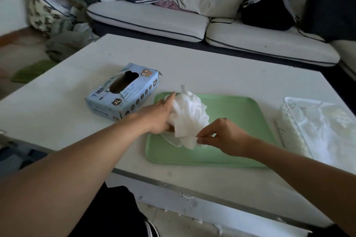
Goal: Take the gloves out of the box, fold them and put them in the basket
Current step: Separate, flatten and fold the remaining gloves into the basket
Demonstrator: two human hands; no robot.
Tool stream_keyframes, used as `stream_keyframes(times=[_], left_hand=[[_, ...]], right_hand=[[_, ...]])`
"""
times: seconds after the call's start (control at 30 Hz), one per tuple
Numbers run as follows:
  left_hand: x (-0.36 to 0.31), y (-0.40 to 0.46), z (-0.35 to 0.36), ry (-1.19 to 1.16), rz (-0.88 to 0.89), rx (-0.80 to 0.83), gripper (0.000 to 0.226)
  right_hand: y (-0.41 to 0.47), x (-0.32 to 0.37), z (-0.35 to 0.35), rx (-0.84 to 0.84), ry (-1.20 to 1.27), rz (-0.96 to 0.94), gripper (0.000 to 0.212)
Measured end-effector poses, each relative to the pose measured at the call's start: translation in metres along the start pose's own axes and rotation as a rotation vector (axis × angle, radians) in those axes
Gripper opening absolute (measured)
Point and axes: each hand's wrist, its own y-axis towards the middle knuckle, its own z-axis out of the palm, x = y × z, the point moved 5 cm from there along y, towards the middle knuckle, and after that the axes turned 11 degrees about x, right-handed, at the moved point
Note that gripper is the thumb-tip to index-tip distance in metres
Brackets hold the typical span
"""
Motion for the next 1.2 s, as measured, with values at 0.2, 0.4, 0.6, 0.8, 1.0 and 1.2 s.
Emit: stream_keyframes(times=[0.2, 0.4, 0.6, 0.8, 1.0, 1.2], left_hand=[[-0.005, 0.010, -0.010, 0.096, 0.012, -0.077, 0.083], [-0.015, 0.008, -0.036, 0.223, -0.183, 0.171, 0.110], [-0.063, -0.046, -0.077, -0.362, 0.251, 0.160, 0.120], [-0.150, -0.044, -0.074, -1.090, 0.552, 0.091, 0.081], [-0.175, -0.029, -0.072, -1.320, 0.480, -0.098, 0.016], [-0.185, -0.034, -0.075, -1.492, 0.513, 0.194, 0.025]], right_hand=[[-0.026, -0.004, -0.020, 0.304, 0.468, 0.125, 0.020], [-0.045, 0.003, -0.084, 0.071, 1.014, -0.020, 0.052], [-0.059, 0.000, -0.113, -0.126, 1.164, -0.043, 0.020], [-0.065, 0.003, -0.104, -0.125, 1.097, -0.057, 0.038], [-0.088, 0.012, -0.120, -0.215, 0.673, -0.065, 0.034], [-0.106, -0.026, -0.142, -0.457, 0.759, 0.123, 0.061]])
